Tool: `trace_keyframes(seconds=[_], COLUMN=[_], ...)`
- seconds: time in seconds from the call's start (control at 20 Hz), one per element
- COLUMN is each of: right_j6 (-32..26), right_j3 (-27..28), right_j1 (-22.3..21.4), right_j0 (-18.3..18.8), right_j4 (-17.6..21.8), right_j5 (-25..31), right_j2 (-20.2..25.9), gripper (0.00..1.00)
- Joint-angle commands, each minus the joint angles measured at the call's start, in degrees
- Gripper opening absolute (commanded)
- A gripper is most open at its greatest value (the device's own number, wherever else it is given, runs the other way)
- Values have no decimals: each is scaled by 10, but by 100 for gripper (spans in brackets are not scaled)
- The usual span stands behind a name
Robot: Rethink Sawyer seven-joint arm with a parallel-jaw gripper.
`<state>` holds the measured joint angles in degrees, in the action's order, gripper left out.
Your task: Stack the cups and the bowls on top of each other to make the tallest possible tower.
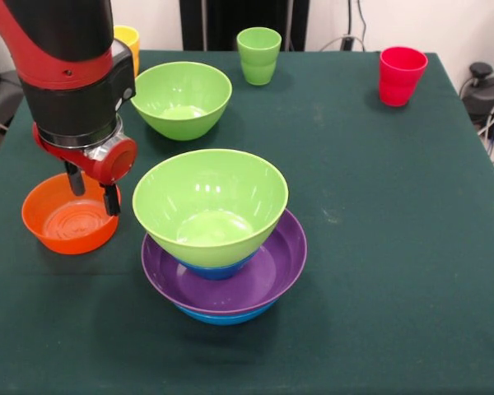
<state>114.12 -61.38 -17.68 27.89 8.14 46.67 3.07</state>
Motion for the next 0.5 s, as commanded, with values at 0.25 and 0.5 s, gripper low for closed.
trace_keyframes(seconds=[0.25,0.5], right_j6=[3,2], right_j3=[45,54], right_j1=[44,51], right_j0=[-6,-7], right_j4=[6,4], right_j5=[-46,-45], right_j2=[44,45], gripper=[100,100])
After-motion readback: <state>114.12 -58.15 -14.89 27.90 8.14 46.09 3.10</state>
